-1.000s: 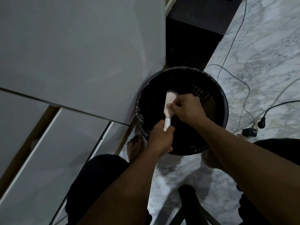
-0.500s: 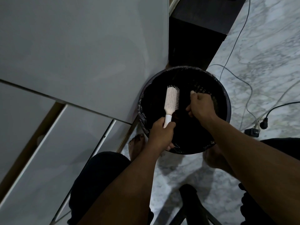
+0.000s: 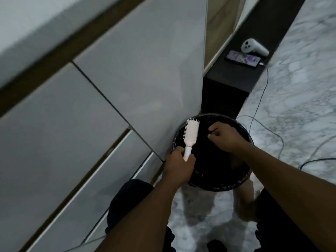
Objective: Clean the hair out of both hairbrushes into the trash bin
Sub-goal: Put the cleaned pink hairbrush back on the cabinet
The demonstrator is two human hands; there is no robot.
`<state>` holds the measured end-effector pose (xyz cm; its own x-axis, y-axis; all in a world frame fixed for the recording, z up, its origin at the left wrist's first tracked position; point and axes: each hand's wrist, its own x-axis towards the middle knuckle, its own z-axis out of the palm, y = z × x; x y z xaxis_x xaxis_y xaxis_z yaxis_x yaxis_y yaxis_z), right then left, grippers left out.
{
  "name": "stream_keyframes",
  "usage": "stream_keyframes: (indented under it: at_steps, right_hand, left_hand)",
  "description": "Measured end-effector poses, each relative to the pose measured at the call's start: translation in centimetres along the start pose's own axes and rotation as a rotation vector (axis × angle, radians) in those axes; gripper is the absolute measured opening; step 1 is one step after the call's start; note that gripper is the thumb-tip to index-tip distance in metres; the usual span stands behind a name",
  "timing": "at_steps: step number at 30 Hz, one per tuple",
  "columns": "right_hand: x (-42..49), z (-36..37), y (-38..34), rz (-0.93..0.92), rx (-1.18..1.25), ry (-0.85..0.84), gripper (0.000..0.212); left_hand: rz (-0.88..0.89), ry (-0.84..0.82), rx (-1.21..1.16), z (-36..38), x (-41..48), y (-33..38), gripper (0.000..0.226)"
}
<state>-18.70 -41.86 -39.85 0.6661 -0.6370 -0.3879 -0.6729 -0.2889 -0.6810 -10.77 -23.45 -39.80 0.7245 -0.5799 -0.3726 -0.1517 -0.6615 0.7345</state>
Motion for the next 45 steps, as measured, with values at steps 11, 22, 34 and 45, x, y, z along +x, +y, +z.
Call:
stream_keyframes:
  at_steps: [11,22,34,45]
  right_hand:
    - [-10.3,-10.5,-20.8,-0.473,-0.243,0.145,0.04]
    - [-21.0,-12.8,-39.4,-0.733,-0.373,0.141,0.039]
    - [-20.8,-6.5,-52.5,-0.888,-0.428,0.05,0.038]
    - [-13.9,2.5,-54.8,-0.891,-0.518,-0.111,0.041]
  left_hand:
    - [0.303,0.412,0.091,-15.4,-10.2,12.3,0.027]
    - [0.342,0.733,0.207,-31.9,-20.6,18.1,0.031]
    - [0.04,0.938,0.227,-42.6,-21.2,15.7,0.026]
    - [-0.188,0.883,0.204,-45.3,-16.1,10.3,0.025]
